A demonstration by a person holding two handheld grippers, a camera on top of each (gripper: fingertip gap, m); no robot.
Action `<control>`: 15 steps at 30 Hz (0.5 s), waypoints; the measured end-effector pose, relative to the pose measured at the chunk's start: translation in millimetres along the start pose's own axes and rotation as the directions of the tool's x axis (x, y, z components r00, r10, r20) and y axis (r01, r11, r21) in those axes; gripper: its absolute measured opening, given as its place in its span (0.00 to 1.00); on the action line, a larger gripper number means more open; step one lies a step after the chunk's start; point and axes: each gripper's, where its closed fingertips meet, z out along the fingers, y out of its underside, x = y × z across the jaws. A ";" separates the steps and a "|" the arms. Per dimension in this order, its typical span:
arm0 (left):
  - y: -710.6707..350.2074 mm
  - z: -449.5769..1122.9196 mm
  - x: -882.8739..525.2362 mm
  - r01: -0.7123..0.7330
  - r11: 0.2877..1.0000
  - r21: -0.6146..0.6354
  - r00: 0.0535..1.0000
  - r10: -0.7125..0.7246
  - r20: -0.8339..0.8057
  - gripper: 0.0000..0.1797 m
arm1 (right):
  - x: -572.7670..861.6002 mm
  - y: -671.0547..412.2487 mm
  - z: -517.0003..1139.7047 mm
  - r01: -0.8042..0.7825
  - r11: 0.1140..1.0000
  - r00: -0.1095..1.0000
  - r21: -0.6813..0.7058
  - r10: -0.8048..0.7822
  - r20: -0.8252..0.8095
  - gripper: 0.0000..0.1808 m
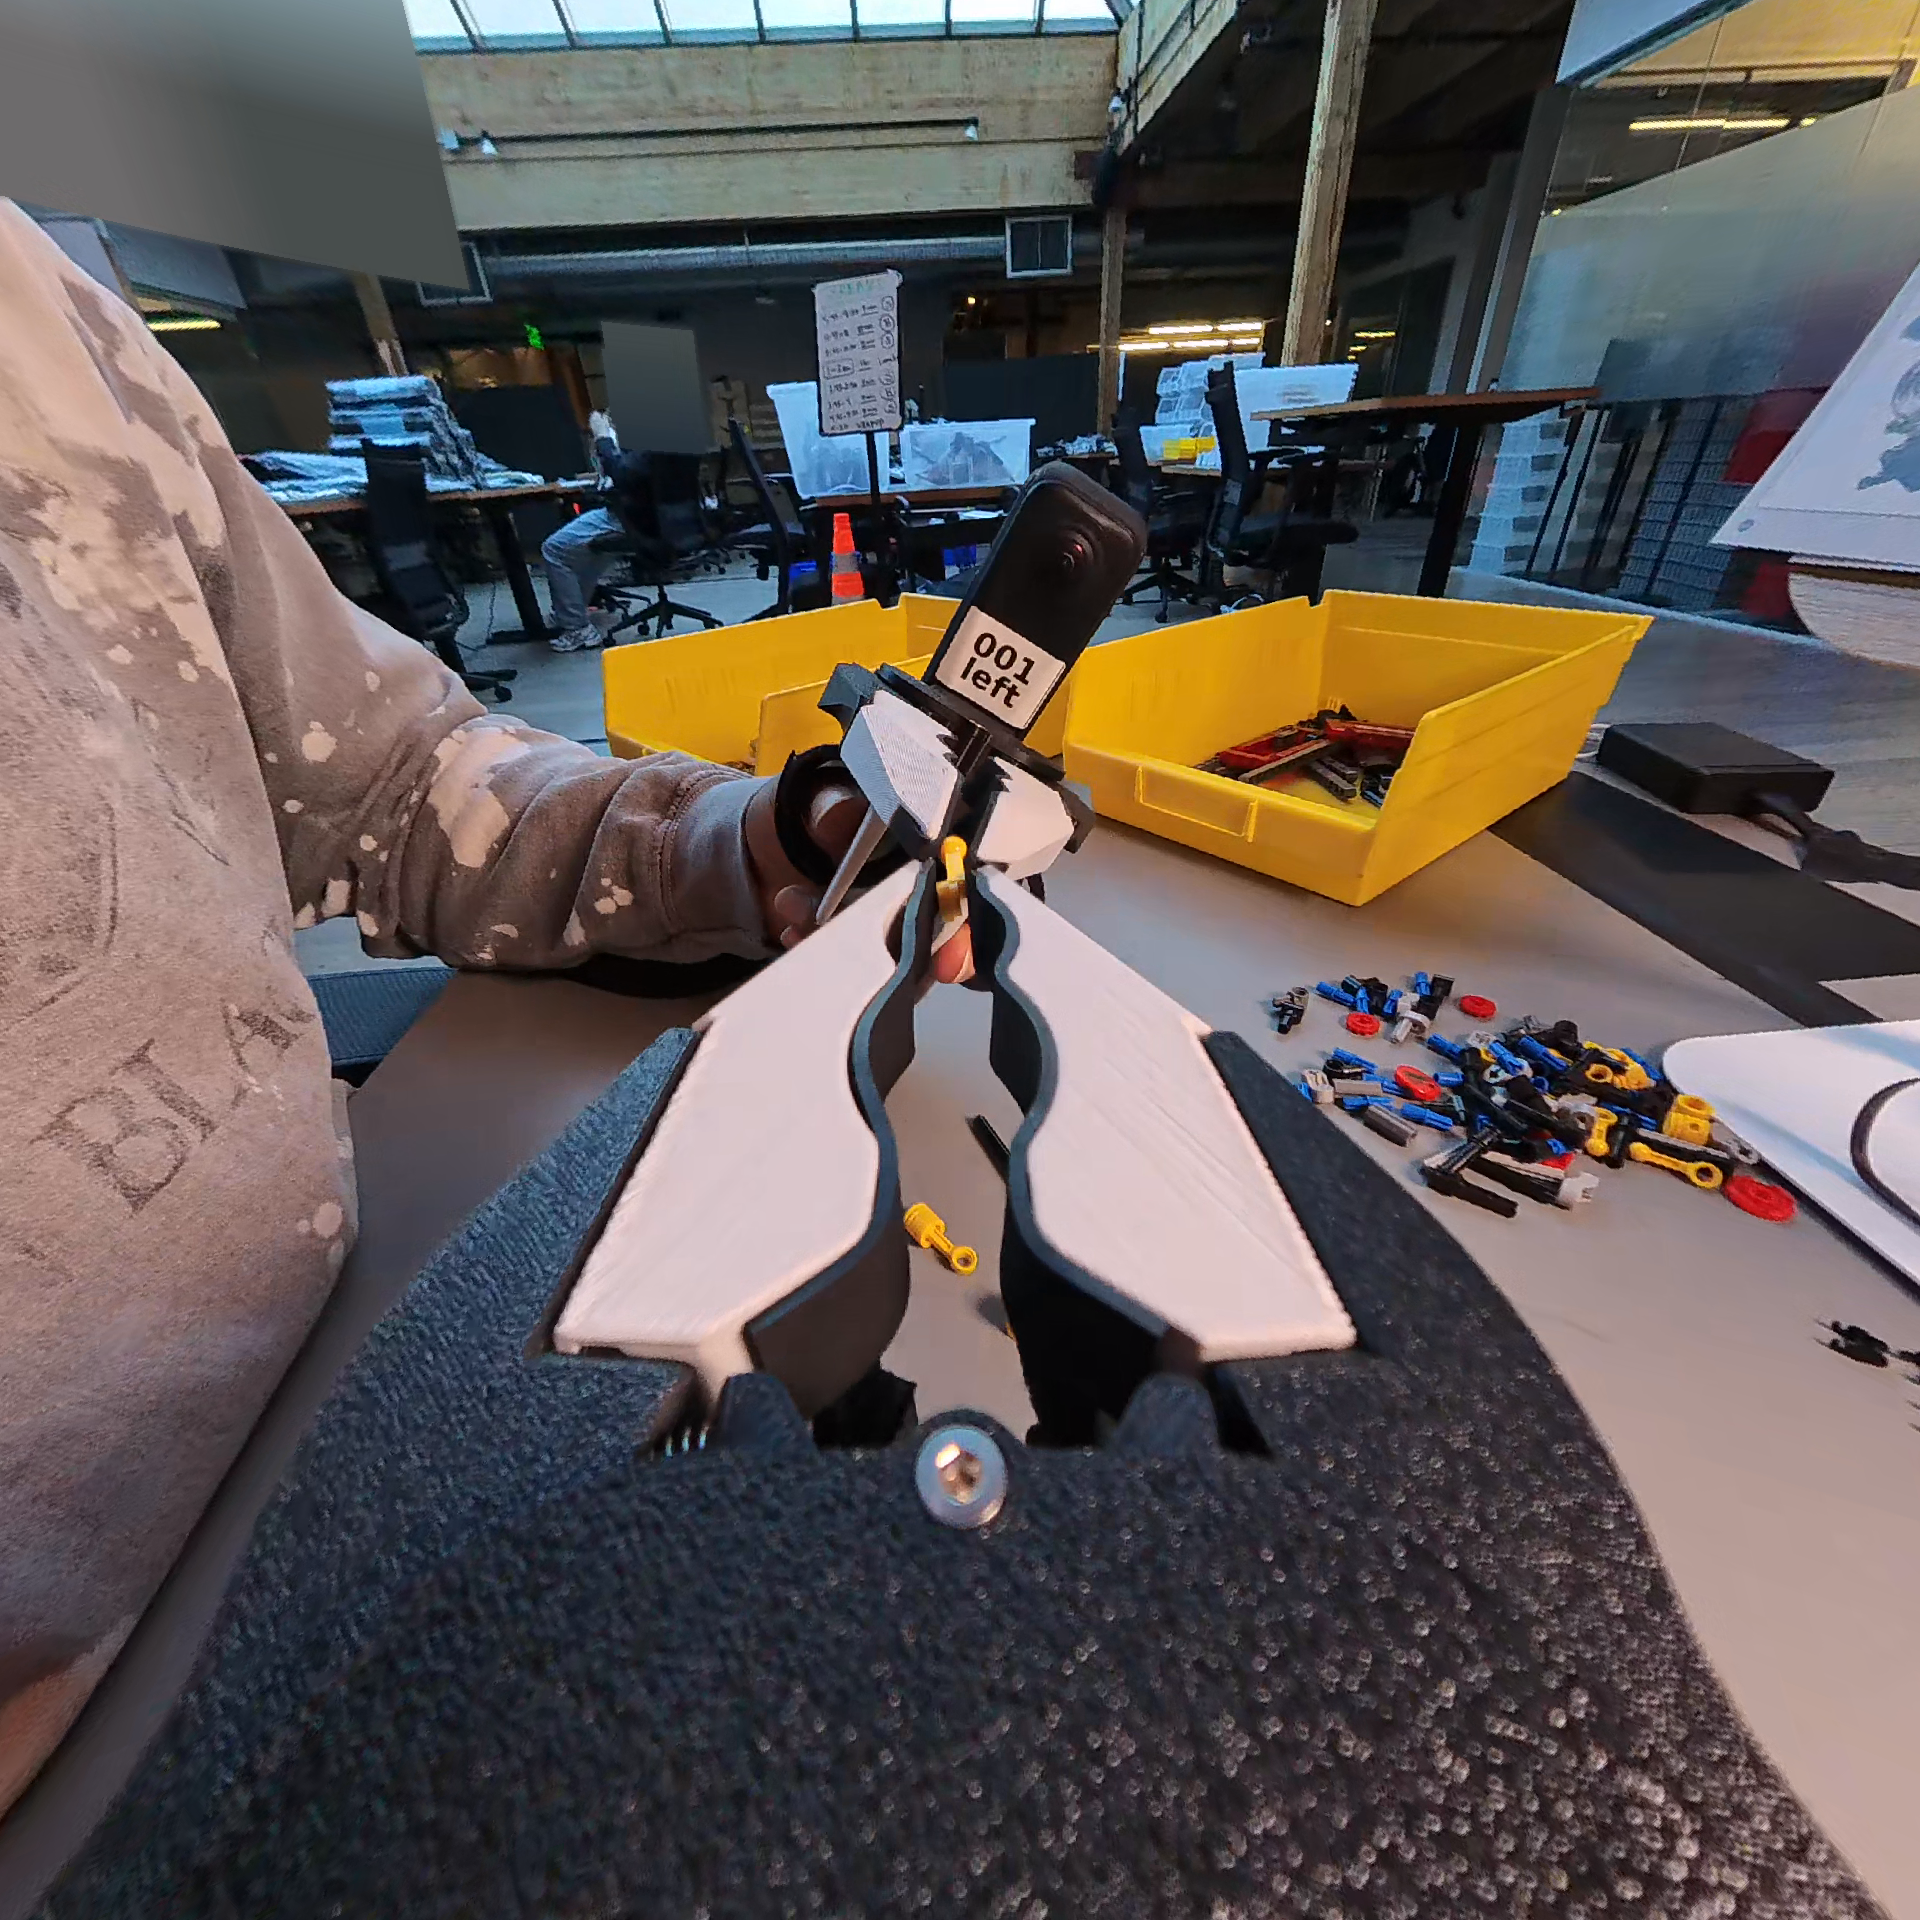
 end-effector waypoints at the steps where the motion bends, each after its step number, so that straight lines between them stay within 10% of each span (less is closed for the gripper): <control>1: -0.2 0.0 -0.4 0.000 1.000 0.002 1.000 0.000 0.002 0.01 | 0.3 -0.1 -0.1 0.000 1.000 1.000 0.002 0.000 -0.002 0.03; 15: 0.1 1.6 0.1 0.000 1.000 0.005 1.000 0.000 -0.001 0.01 | 0.2 1.1 1.1 0.025 1.000 1.000 0.000 -0.025 -0.010 0.03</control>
